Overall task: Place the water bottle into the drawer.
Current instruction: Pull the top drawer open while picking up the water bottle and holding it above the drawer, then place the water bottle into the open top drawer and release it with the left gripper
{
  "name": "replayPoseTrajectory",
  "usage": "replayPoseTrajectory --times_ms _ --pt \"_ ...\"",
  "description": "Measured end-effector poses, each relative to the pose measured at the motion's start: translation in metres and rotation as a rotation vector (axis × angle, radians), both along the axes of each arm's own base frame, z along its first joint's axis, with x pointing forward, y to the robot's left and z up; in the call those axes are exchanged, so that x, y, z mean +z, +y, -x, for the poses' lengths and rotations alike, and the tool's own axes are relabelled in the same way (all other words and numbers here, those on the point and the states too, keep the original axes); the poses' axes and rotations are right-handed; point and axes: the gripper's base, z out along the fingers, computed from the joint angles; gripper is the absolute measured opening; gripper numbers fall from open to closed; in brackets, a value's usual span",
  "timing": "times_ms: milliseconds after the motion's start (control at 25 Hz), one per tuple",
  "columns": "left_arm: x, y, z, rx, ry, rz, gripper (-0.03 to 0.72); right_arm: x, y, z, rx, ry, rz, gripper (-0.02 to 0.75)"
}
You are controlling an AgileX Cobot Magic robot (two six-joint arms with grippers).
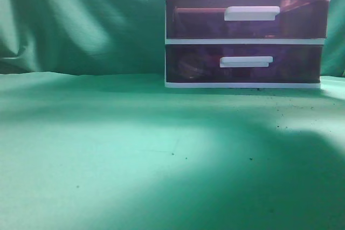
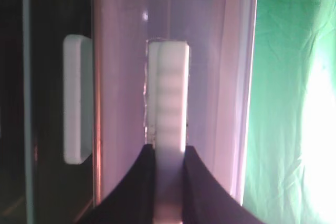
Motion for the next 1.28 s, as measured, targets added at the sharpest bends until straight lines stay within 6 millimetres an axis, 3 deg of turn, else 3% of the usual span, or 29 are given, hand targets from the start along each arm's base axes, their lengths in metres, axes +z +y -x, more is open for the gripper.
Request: replayPoseTrajectory --times_ms 200,440,640,1000,1280 --pt "0.001 0.000 -0.001 0.009 -0.007 0.016 0.288 -0.001 -0.005 0.022 -0.013 0.015 -0.020 0.090" --pt "0.003 0.000 -0.002 0.022 -0.017 0.040 0.288 -0.001 0.013 0.042 -0.001 0.042 -0.096 0.090" --pt "0.005 -0.001 -0.002 0.027 -0.018 0.063 0.288 -0.002 0.022 0.046 -0.016 0.053 -0.145 0.090" --pt "0.013 -0.005 -0.003 0.002 -0.081 0.146 0.288 -0.009 0.019 0.051 -0.036 0.057 -0.115 0.090" --pt "0.039 -0.010 -0.013 0.009 -0.160 0.254 0.288 -0.017 0.014 0.059 -0.044 0.031 -0.066 0.090"
